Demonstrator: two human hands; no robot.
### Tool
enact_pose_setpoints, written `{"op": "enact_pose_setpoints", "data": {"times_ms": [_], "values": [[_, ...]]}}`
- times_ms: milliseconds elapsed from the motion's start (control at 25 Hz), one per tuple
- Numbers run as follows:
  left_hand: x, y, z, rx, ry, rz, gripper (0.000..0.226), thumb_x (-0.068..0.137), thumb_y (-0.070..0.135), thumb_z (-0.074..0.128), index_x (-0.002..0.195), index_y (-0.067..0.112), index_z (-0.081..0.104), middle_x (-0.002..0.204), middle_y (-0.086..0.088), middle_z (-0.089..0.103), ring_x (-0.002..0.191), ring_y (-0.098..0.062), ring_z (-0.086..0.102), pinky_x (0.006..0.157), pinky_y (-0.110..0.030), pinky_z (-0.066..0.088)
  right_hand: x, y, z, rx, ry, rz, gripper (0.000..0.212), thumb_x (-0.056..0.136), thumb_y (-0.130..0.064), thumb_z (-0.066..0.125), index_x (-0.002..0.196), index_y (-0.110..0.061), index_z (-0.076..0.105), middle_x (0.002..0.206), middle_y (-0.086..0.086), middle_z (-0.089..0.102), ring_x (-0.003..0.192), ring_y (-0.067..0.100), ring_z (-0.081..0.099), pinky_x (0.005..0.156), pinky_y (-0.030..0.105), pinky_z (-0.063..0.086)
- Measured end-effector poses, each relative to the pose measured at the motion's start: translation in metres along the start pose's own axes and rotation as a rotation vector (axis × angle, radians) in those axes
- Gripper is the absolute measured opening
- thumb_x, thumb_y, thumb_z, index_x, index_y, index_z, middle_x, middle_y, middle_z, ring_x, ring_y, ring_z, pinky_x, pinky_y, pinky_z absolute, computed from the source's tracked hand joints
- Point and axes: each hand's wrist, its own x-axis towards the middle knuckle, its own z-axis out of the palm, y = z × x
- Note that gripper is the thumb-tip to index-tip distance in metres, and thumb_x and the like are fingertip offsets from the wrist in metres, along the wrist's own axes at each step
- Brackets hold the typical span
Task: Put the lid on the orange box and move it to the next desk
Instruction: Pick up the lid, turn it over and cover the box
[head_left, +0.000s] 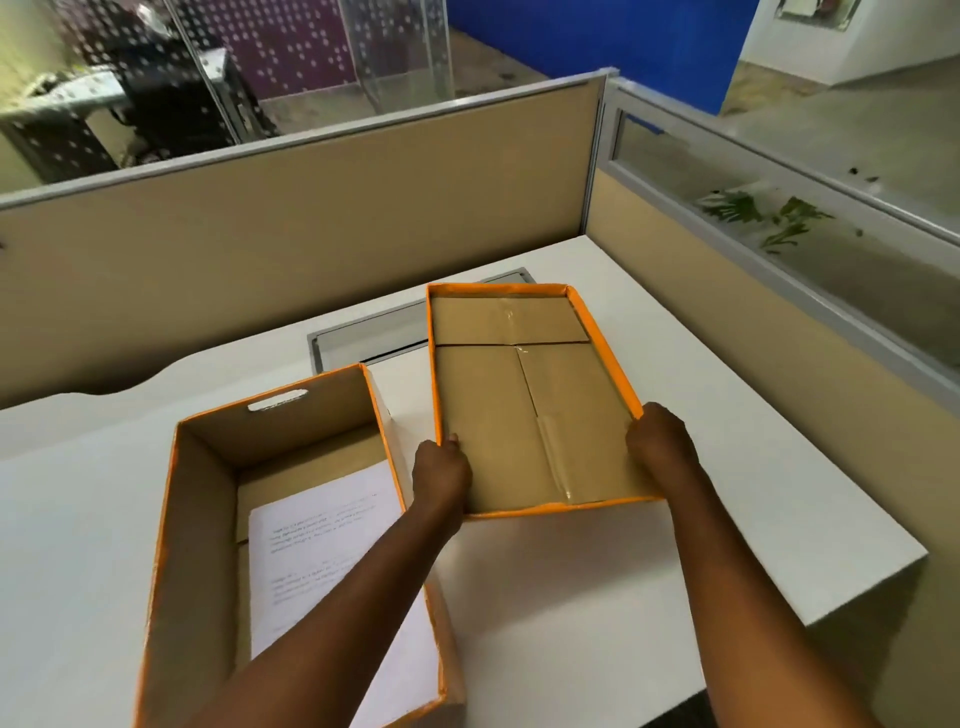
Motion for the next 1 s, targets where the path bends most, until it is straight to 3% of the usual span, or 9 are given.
{"op": "enact_pose_setpoints", "data": {"times_ms": [160, 280, 360, 480, 560, 720, 840, 920, 1000], "values": [[-0.001, 0.021, -0.045, -0.071, 0.014, -0.003, 0.04, 0.098, 0.03, 0.044, 0.119, -0.003, 0.052, 0.116, -0.022, 0.058, 0.097, -0.033, 0.056, 0.079, -0.037, 0.046, -0.028, -0.025, -0.034, 0.101, -0.259, -0.115, 0.046, 0.095, -0.045, 0.038, 0.127, -0.012, 0.032, 0.109, 0.015, 0.055, 0.097, 0.032, 0.055, 0.072, 0.036, 0.041], [-0.009, 0.026, -0.077, -0.158, -0.063, -0.078, 0.043, 0.097, 0.034, 0.046, 0.121, 0.0, 0.052, 0.103, -0.015, 0.06, 0.085, -0.026, 0.059, 0.066, -0.032, 0.048, -0.049, -0.051, -0.054, 0.397, -0.203, -0.232, 0.034, 0.095, -0.038, 0.043, 0.125, -0.022, 0.044, 0.114, 0.008, 0.057, 0.094, 0.024, 0.056, 0.065, 0.032, 0.043], [-0.015, 0.025, -0.091, -0.05, -0.047, -0.074, 0.049, 0.095, 0.041, 0.046, 0.122, 0.0, 0.05, 0.106, -0.015, 0.061, 0.089, -0.028, 0.059, 0.068, -0.035, 0.051, -0.068, -0.076, -0.064, 0.611, -0.167, -0.25, 0.03, 0.094, -0.03, 0.047, 0.123, -0.023, 0.051, 0.12, 0.008, 0.059, 0.097, 0.024, 0.059, 0.072, 0.034, 0.049], [-0.028, 0.036, -0.111, 0.265, 0.216, 0.149, 0.056, 0.09, 0.047, 0.052, 0.124, 0.003, 0.047, 0.122, -0.019, 0.058, 0.104, -0.033, 0.059, 0.082, -0.044, 0.054, -0.104, -0.115, -0.073, 0.755, -0.108, -0.34, 0.031, 0.091, -0.025, 0.052, 0.121, -0.021, 0.056, 0.118, 0.009, 0.063, 0.096, 0.025, 0.062, 0.078, 0.037, 0.052], [-0.042, 0.055, -0.125, 0.301, 0.355, 0.374, 0.052, 0.09, 0.048, 0.052, 0.117, 0.005, 0.055, 0.115, -0.017, 0.064, 0.103, -0.032, 0.062, 0.086, -0.047, 0.053, -0.131, -0.138, -0.076, 0.723, -0.04, -0.449, 0.034, 0.09, -0.024, 0.055, 0.124, -0.021, 0.055, 0.118, 0.008, 0.063, 0.099, 0.025, 0.062, 0.082, 0.041, 0.053], [-0.084, 0.1, -0.141, 0.054, 0.104, 0.532, 0.062, 0.087, 0.064, 0.041, 0.106, 0.009, 0.062, 0.101, -0.012, 0.065, 0.088, -0.021, 0.06, 0.074, -0.041, 0.051, -0.188, -0.172, -0.072, 0.605, 0.062, -0.637, 0.045, 0.089, -0.024, 0.06, 0.132, -0.018, 0.049, 0.126, 0.007, 0.06, 0.107, 0.02, 0.059, 0.086, 0.032, 0.048], [-0.115, 0.126, -0.148, -0.023, -0.255, 0.386, 0.077, 0.078, 0.076, 0.038, 0.13, 0.02, 0.047, 0.116, -0.003, 0.058, 0.104, -0.021, 0.057, 0.089, -0.046, 0.052, -0.228, -0.193, -0.058, 0.457, 0.091, -0.779, 0.048, 0.09, -0.022, 0.058, 0.135, -0.016, 0.043, 0.125, 0.006, 0.061, 0.11, 0.022, 0.061, 0.081, 0.023, 0.044], [-0.122, 0.134, -0.156, -0.13, -0.332, 0.413, 0.068, 0.079, 0.071, 0.047, 0.123, 0.019, 0.051, 0.092, 0.005, 0.064, 0.083, -0.012, 0.064, 0.075, -0.034, 0.053, -0.251, -0.203, -0.049, 0.427, 0.058, -0.859, 0.046, 0.091, -0.016, 0.055, 0.135, -0.014, 0.043, 0.115, 0.008, 0.066, 0.102, 0.024, 0.064, 0.074, 0.021, 0.044], [-0.127, 0.137, -0.167, -0.294, -0.237, 0.434, 0.043, 0.082, 0.058, 0.059, 0.096, 0.017, 0.056, 0.062, 0.008, 0.058, 0.053, -0.005, 0.059, 0.058, -0.024, 0.05, -0.271, -0.211, -0.041, 0.407, 0.044, -0.925, 0.05, 0.088, -0.013, 0.055, 0.136, -0.014, 0.04, 0.103, 0.009, 0.069, 0.093, 0.024, 0.066, 0.068, 0.024, 0.042]]}}
